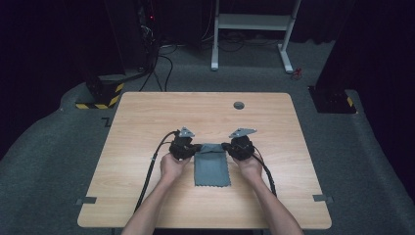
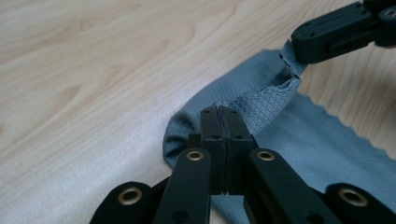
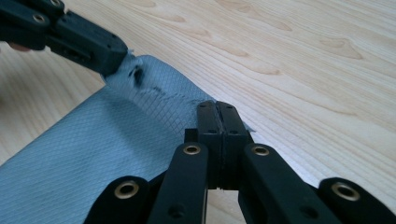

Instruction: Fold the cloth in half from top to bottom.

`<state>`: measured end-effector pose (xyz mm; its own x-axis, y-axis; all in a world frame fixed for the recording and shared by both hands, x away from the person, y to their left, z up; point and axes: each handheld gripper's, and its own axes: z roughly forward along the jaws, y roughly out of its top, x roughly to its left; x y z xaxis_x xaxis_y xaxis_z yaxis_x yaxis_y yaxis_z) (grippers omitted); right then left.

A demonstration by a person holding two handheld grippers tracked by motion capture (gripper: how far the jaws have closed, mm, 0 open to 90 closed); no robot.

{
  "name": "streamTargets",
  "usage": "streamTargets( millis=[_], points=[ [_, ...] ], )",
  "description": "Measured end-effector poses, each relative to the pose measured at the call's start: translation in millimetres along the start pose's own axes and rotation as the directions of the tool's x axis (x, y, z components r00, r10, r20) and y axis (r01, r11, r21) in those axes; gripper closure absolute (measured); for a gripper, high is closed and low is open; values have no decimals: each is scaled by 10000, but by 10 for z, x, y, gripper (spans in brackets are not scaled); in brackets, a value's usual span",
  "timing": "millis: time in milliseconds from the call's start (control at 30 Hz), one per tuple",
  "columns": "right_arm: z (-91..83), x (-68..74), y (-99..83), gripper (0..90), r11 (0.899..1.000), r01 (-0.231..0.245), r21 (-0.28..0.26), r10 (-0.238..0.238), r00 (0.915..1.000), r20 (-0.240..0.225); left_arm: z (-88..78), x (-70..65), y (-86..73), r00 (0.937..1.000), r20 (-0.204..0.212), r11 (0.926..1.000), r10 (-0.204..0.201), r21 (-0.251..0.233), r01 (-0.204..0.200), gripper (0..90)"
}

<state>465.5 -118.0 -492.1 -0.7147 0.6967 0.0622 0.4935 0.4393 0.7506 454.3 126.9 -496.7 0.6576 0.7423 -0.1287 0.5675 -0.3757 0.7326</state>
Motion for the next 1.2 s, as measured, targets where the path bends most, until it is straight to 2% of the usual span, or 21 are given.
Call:
streamTargets(
  millis=[67, 100, 200, 300, 367, 433, 633, 800, 900, 1000, 1133, 1167, 1200],
  points=[
    [2, 21, -31, 900, 10000, 29, 39, -29, 10000, -22, 1, -23, -28, 10000, 19, 10000, 4, 44, -4, 895],
    [4, 32, -46, 900, 9999, 114, 101, -114, 9999, -31, -9, -44, -37, 9999, -36, 9999, 101, -9, -101, 895],
    [-11, 53, -95, 900, 9996, 257, 97, -256, 9996, -100, -35, -100, -107, 10000, 60, 9996, -10, -295, 11, 895],
    [-35, 87, -147, 900, 9993, 374, 54, -373, 9991, -178, -10, -137, -189, 10000, -17, 9999, 36, -165, -36, 895],
    [-56, 112, -177, 900, 9994, 338, 19, -337, 9991, -259, -10, -152, -227, 10000, -13, 9997, -56, -239, 56, 895],
    [-63, 131, -208, 900, 9992, 411, -22, -412, 9986, -322, -17, -174, -244, 9999, 45, 9993, -99, -349, 100, 895],
    [-125, 182, -266, 900, 9997, 195, -166, -202, 9987, -475, -106, -238, -253, 10000, -25, 9988, -49, -495, 47, 895],
    [-144, 258, -311, 900, 9981, 618, 38, -615, 9972, -423, -145, -276, -301, 9998, 94, 9979, -170, -619, 176, 896],
    [-142, 277, -350, 900, 9981, 575, 225, -565, 9974, -453, -151, -309, -318, 9999, 134, 9978, -10, -661, 19, 896],
    [-148, 307, -374, 900, 9961, 779, 421, -761, 9962, -428, -138, -345, -338, 9996, 273, 9975, 46, -706, -27, 896],
    [-197, 316, -384, 900, 9972, 695, 278, -682, 9966, -453, -102, -390, -377, 9990, 454, 9978, 20, -659, 10, 895],
    [-208, 320, -390, 900, 9976, 635, 264, -623, 9969, -471, -97, -408, -381, 9987, 489, 9981, -124, -594, 153, 895],
    [-212, 328, -398, 900, 9981, 563, 243, -550, 9973, -490, -106, -425, -375, 9989, 472, 9981, -7, -617, 36, 896]
  ],
)
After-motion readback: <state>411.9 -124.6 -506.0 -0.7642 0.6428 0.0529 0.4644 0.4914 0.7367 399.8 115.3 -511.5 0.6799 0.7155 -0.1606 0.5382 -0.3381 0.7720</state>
